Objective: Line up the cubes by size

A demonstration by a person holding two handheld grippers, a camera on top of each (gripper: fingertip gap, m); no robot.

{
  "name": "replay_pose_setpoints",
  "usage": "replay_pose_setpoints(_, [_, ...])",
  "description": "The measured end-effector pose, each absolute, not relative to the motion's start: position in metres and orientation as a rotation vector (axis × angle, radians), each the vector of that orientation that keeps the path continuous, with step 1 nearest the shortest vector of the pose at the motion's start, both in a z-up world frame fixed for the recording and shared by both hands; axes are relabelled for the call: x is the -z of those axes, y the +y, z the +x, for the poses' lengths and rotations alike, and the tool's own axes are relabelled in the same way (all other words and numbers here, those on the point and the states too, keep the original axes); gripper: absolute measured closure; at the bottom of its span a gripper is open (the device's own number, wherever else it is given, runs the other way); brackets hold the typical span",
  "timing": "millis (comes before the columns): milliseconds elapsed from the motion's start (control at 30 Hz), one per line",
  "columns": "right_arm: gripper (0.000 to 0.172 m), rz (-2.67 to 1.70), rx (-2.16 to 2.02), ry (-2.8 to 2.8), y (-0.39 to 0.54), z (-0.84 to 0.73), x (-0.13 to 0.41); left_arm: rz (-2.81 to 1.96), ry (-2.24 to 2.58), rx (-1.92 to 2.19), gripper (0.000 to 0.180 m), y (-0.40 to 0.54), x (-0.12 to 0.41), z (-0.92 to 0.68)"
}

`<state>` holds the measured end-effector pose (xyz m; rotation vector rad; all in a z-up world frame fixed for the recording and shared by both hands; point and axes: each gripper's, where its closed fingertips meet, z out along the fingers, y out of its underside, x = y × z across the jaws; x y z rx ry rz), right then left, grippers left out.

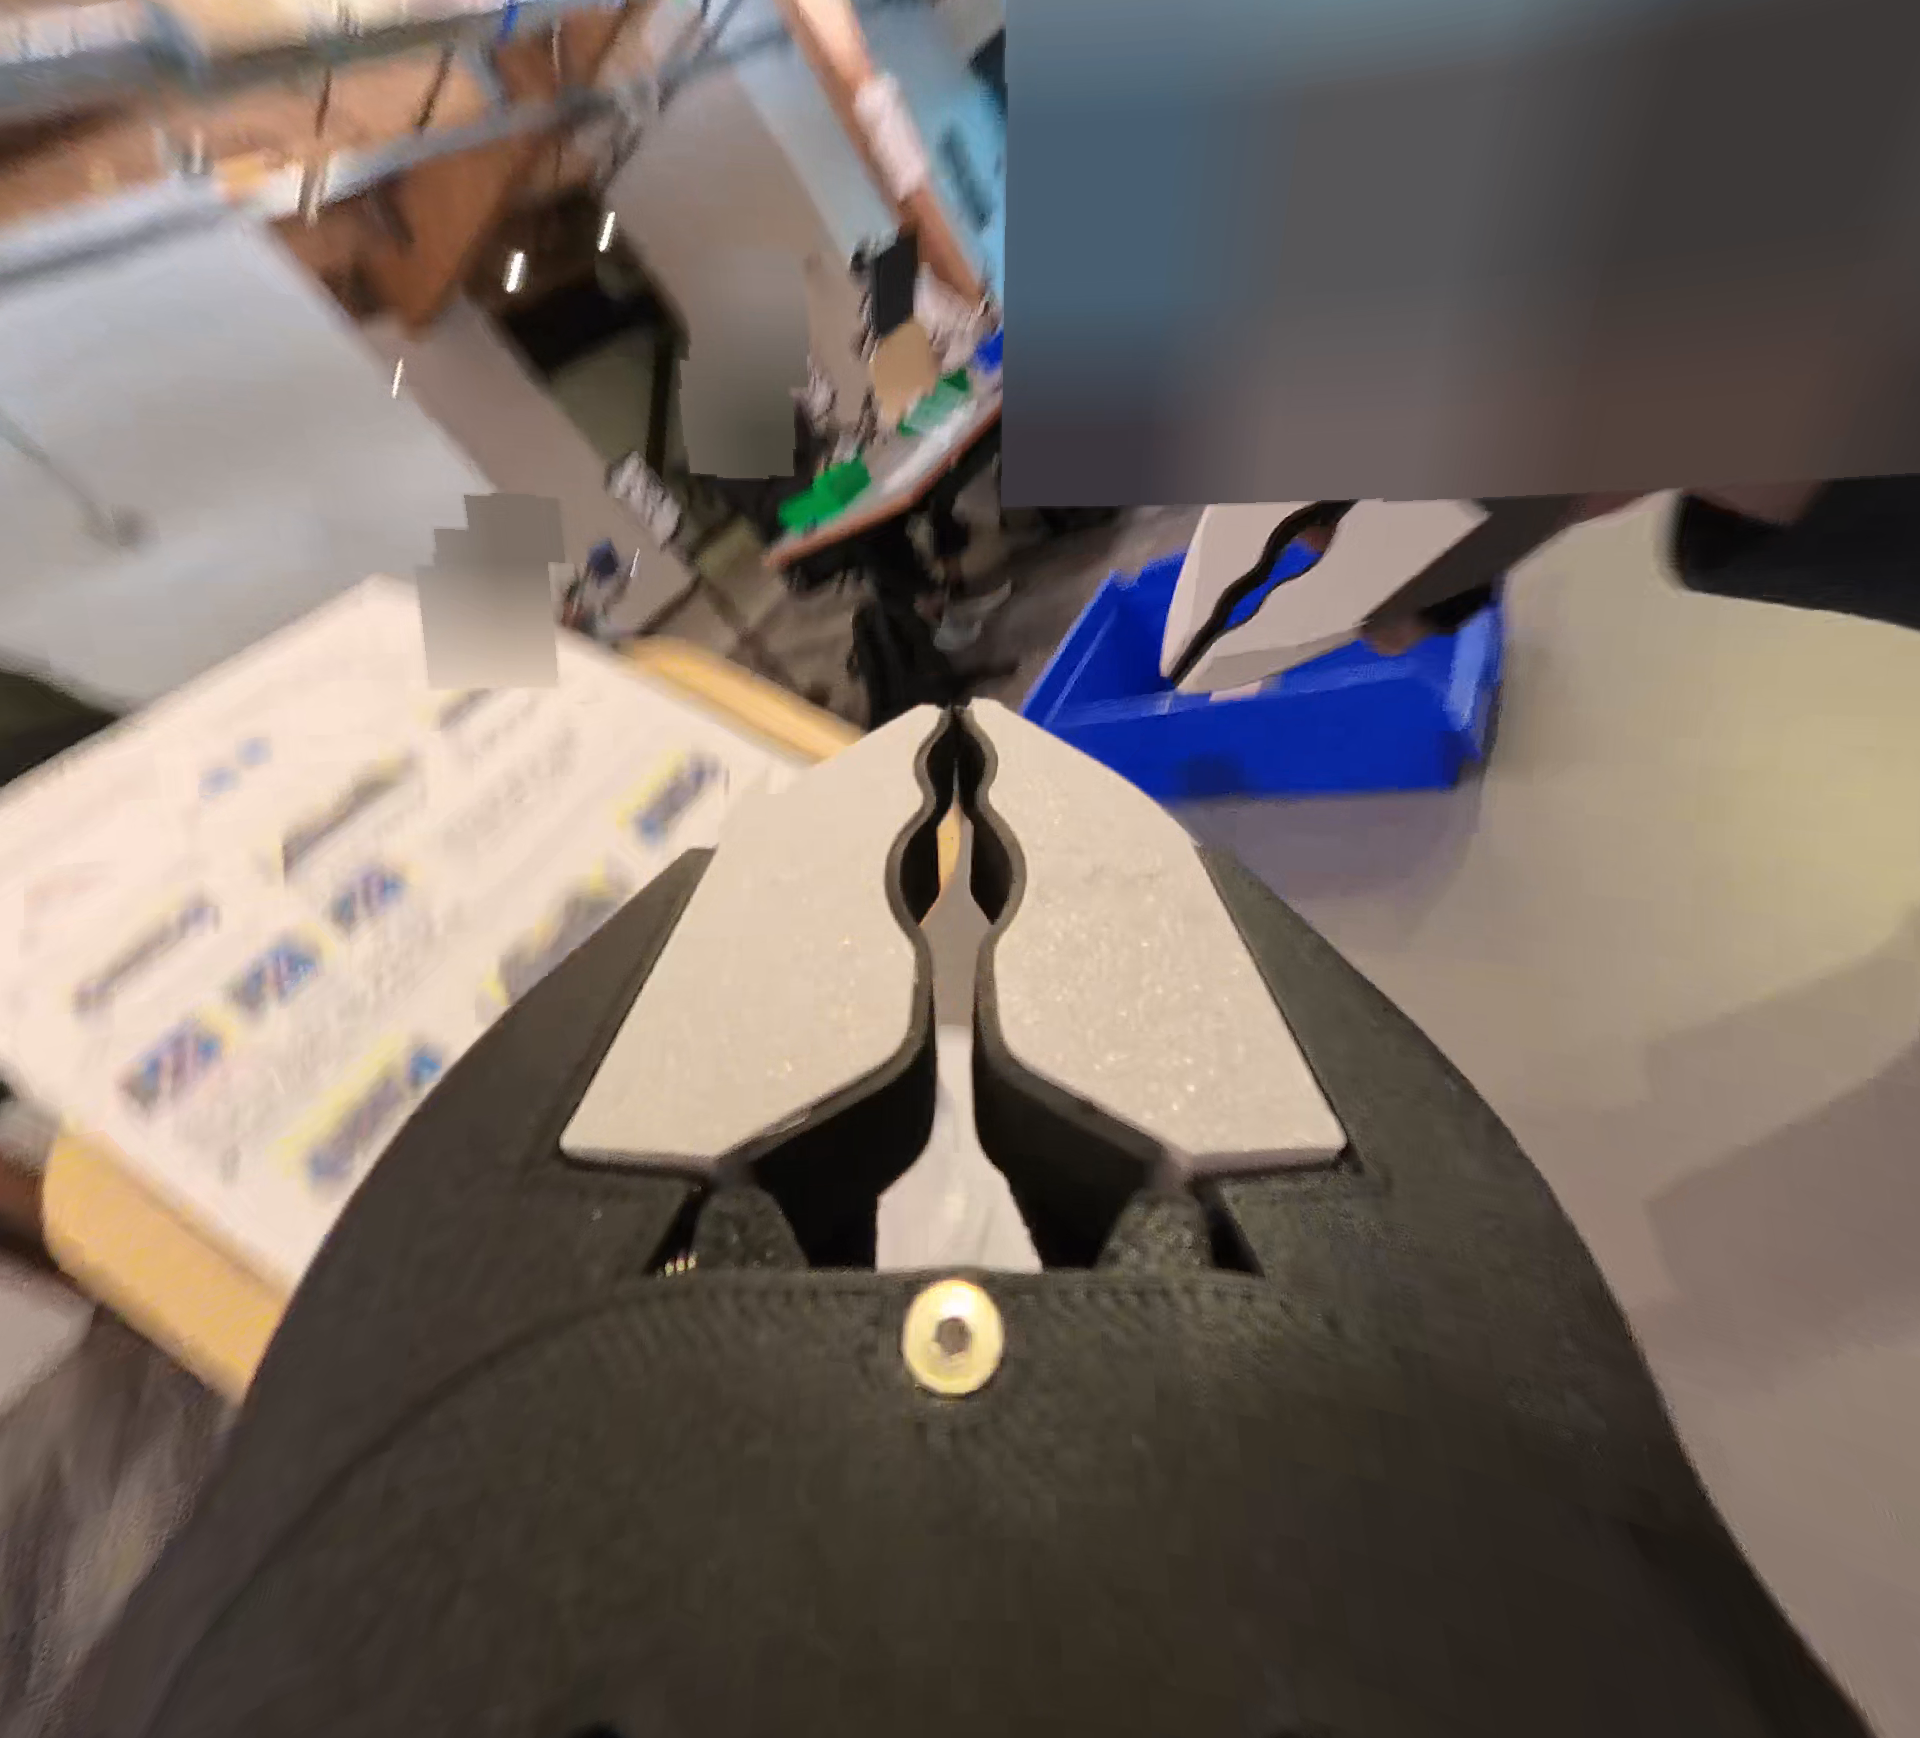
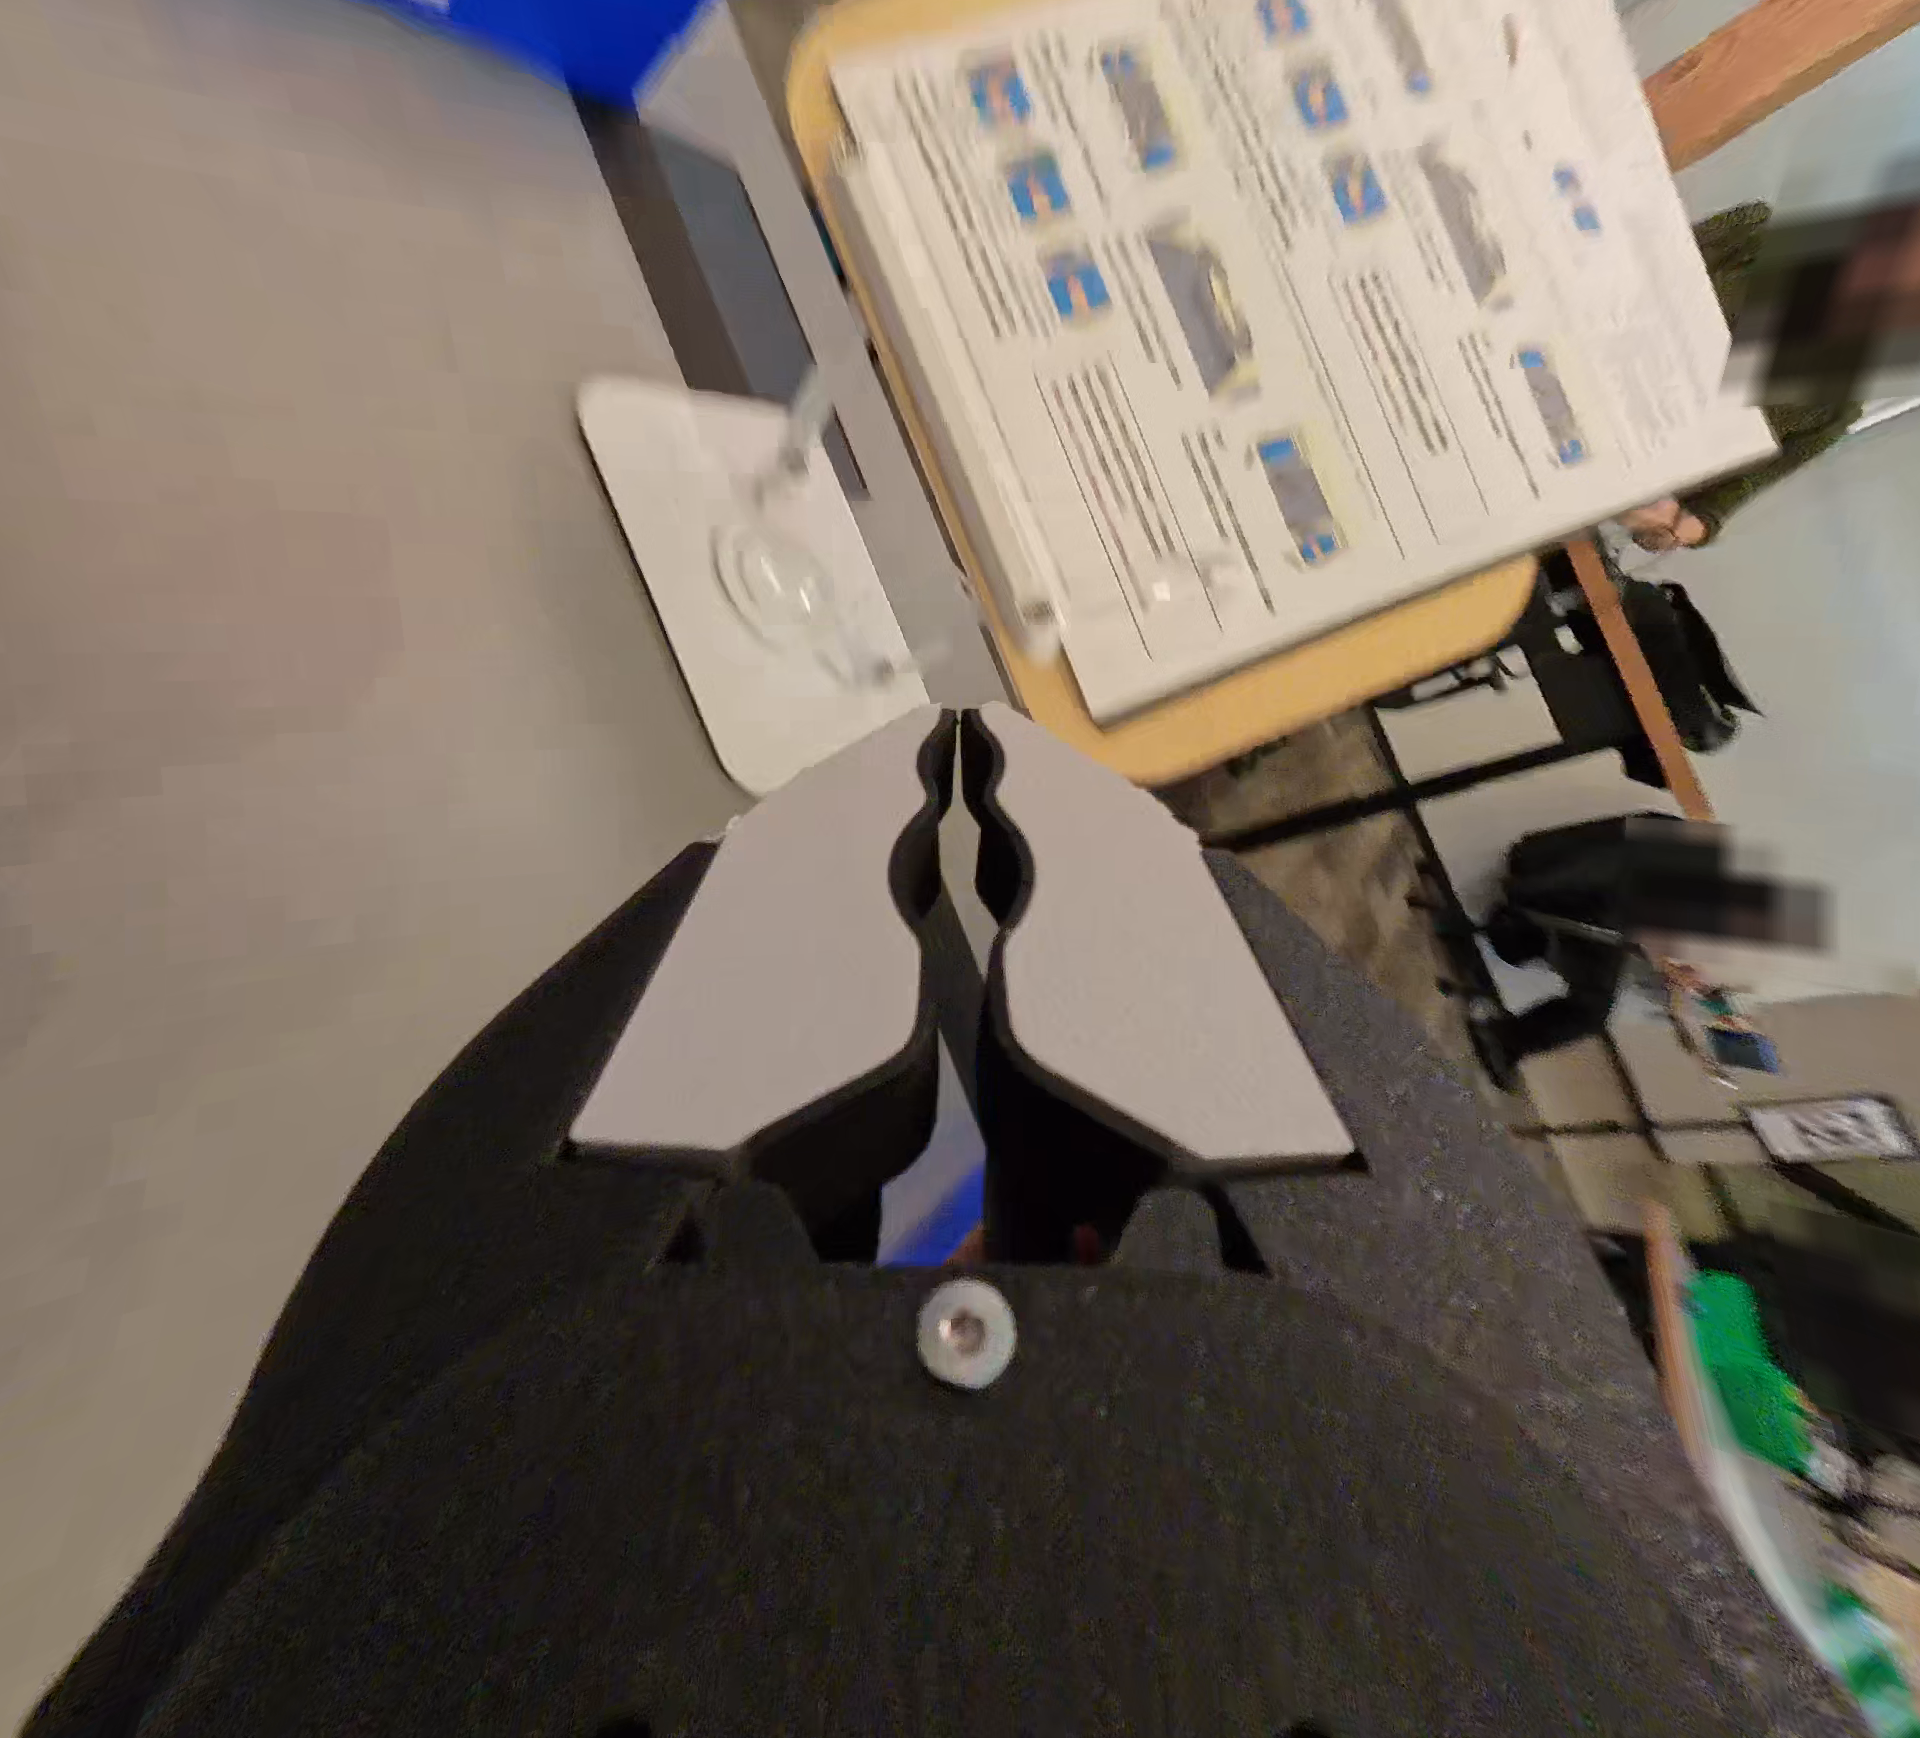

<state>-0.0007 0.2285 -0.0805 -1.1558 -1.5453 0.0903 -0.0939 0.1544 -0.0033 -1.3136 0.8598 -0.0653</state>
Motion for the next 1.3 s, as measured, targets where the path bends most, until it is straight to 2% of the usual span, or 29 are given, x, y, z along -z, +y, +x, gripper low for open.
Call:
replay_pose_setpoints(33, [0.171, -1.148, -0.162, -1.508, 0.22, -0.017, 0.081, -1.367, 0.842, 0.035, 0.18, 0.16, 0.016, -0.1])
replay_pose_setpoints(167, [0.171, -1.184, -0.367, -1.339, 0.208, -0.074, 0.096, -1.533, 0.695, 0.022, 0.18, 0.173, 0.069, -0.125])
replay_pose_setpoints(400, [0.172, -1.27, -0.577, -1.056, 0.223, -0.139, 0.162, -1.644, 0.465, -0.186, 0.18, 0.195, 0.148, -0.187])
replay_pose_setpoints(600, [0.172, -1.271, -0.551, -1.05, 0.223, -0.152, 0.212, -1.725, 0.412, -0.186, 0.18, 0.213, 0.199, -0.201])
replay_pose_setpoints(800, [0.172, -1.26, -0.523, -1.109, 0.225, -0.155, 0.226, -1.79, 0.412, -0.158, 0.18, 0.222, 0.238, -0.197])
replay_pose_setpoints(1067, [0.169, -1.181, -0.501, -1.206, 0.21, -0.165, 0.231, -1.729, 0.409, -0.115, 0.18, 0.219, 0.226, -0.198])
replay_pose_setpoints(1300, [0.166, -1.156, -0.509, -1.27, 0.204, -0.17, 0.237, -1.539, 0.533, -0.366, 0.178, 0.196, 0.157, -0.212])
